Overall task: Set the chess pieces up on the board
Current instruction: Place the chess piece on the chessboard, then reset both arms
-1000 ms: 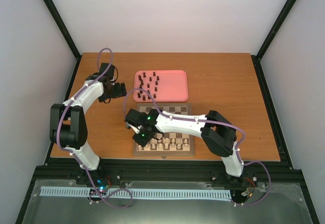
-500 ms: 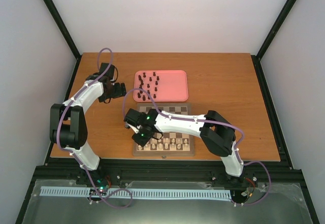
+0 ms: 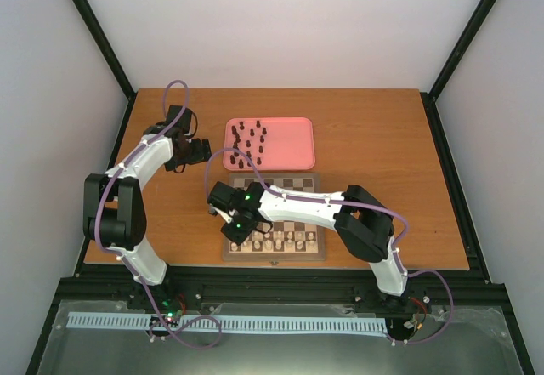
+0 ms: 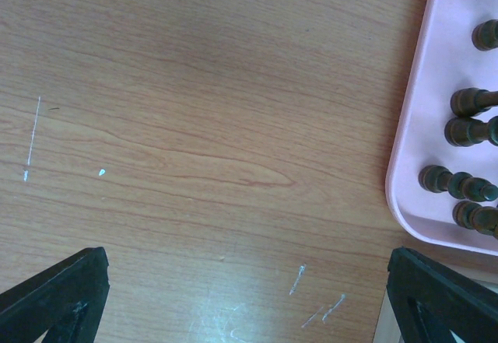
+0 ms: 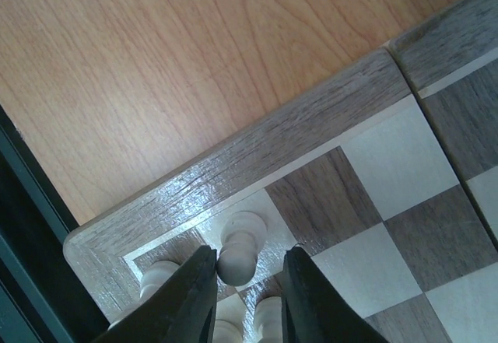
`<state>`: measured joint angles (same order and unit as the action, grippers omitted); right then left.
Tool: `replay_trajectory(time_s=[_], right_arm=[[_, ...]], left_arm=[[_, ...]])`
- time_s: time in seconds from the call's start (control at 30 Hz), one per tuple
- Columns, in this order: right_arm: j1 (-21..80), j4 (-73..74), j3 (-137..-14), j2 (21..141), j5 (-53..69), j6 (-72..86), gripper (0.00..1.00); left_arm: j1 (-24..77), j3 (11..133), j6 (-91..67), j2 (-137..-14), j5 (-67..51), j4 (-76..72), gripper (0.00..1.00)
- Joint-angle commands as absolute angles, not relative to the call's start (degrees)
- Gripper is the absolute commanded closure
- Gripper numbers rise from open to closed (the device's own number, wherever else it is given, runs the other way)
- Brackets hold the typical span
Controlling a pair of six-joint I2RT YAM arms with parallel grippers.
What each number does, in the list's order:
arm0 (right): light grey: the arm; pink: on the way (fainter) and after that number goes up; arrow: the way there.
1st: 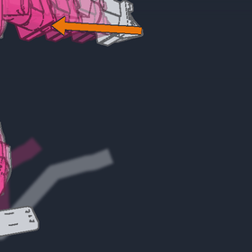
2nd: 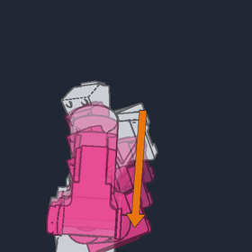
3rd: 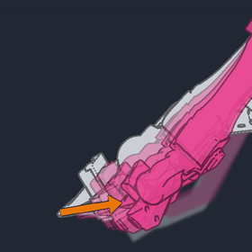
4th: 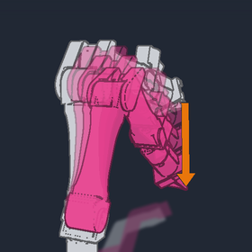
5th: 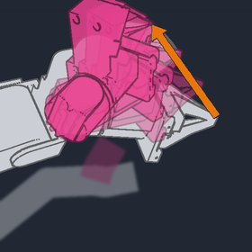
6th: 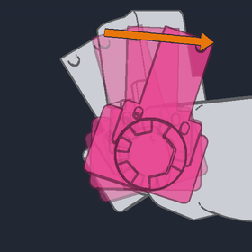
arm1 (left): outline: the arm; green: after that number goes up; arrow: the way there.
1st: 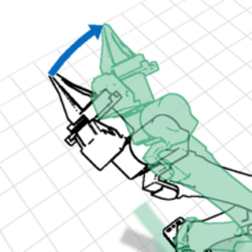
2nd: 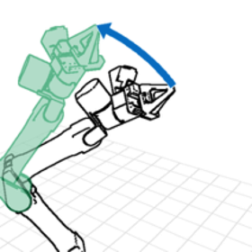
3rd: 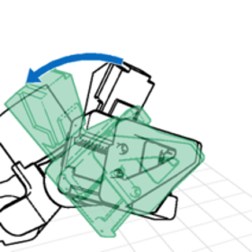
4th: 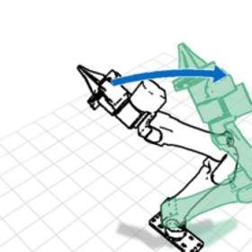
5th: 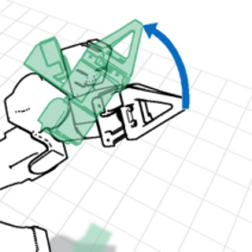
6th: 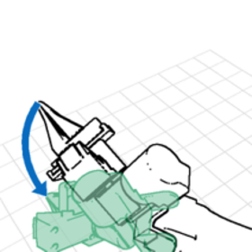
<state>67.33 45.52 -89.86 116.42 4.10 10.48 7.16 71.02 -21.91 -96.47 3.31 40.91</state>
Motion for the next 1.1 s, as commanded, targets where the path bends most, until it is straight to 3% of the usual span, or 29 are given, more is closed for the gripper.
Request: replay_trajectory(time_s=[0.0, 0.53, 0.6, 0.67, 0.7, 1.07], right_arm=[[68.0, 46.4, -91.2, 115.0, 1.8, 9.7, 0.74], [67.8, 47.2, -94.3, 109.5, -4.6, 6.0, 0.41], [66.9, 47.0, -94.7, 108.2, -5.7, 6.4, 0.30], [64.3, 46.8, -94.7, 106.9, -6.0, 7.3, 0.03], [62.7, 46.8, -94.7, 106.2, -5.8, 7.6, 0.00], [37.6, 47.1, -92.1, 100.0, -2.8, 14.7, 0.00]], left_arm=[[7.4, 73.0, -22.0, -95.3, 3.2, 41.3, 0.00], [7.4, 73.3, -21.7, -95.6, 4.1, 41.4, 0.00], [7.4, 73.6, -21.6, -95.4, 4.1, 41.6, 0.00], [7.4, 74.0, -21.7, -95.1, 4.1, 41.8, 0.00], [7.4, 74.2, -21.6, -95.0, 4.0, 42.0, 0.00], [7.4, 74.1, -21.4, -91.1, 5.7, 43.0, 0.00]])
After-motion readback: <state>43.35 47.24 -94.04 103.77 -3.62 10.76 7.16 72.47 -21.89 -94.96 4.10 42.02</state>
